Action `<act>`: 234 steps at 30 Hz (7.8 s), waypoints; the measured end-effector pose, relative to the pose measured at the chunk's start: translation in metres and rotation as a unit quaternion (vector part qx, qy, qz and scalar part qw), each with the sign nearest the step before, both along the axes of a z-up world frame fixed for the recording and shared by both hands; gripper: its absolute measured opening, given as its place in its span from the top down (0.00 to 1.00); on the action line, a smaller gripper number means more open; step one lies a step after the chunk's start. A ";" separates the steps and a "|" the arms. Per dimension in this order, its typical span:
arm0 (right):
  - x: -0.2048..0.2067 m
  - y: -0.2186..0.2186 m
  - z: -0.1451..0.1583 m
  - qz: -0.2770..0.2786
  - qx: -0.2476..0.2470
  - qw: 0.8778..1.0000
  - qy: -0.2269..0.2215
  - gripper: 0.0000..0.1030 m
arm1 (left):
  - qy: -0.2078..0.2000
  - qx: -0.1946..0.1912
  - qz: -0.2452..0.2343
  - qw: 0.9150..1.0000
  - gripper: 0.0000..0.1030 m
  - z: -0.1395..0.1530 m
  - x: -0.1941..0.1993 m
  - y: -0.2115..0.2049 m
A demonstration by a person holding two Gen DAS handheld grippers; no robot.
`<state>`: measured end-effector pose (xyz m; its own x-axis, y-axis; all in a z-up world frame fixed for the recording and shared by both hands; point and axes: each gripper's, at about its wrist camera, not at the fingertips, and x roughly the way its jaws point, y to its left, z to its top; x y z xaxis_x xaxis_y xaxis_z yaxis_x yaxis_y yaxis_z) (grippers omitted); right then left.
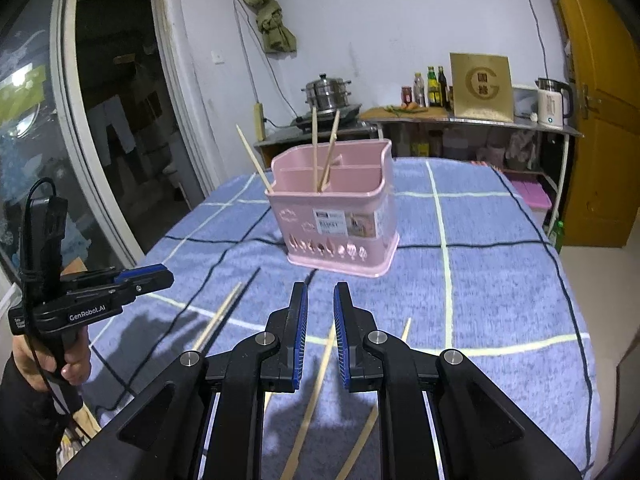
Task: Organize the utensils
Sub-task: 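Move both tools back down toward the remaining chopsticks, then grasp a bamboo chopstick with the left tool while the right tool grasps another, then lift the held chopsticks and carry both tools above the pink basket, then open the left tool to drop its chopstick while the right tool releases its own, then move both open tools back down to the chopsticks on the tablecloth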
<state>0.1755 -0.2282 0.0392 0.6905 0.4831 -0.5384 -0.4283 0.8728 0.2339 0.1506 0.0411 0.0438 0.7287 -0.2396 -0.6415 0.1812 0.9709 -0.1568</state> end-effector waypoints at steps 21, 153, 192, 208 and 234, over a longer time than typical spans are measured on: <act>0.040 0.034 -0.061 0.016 -0.065 0.992 0.102 0.87 | 0.088 0.013 0.019 0.996 0.74 -0.062 0.050 0.017; 0.088 0.055 0.137 -0.009 0.015 0.994 -0.105 0.95 | -0.084 -0.013 -0.008 0.996 0.95 0.172 0.126 -0.025; 0.143 0.065 0.071 0.003 0.012 0.999 -0.047 0.95 | -0.056 -0.009 -0.013 0.998 0.95 0.088 0.186 -0.026; 0.076 0.032 0.085 -0.002 0.023 0.997 -0.077 0.88 | -0.089 -0.011 -0.007 0.996 0.80 0.098 0.103 -0.019; -0.005 -0.006 0.001 -0.013 0.002 1.000 0.007 0.88 | 0.007 -0.029 -0.026 0.999 0.79 -0.007 -0.003 -0.037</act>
<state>0.1704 -0.2341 0.0407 0.6954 0.4670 -0.5463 -0.4017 0.8829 0.2434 0.1474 0.0038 0.0369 0.7058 -0.3141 -0.6350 0.2293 0.9494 -0.2147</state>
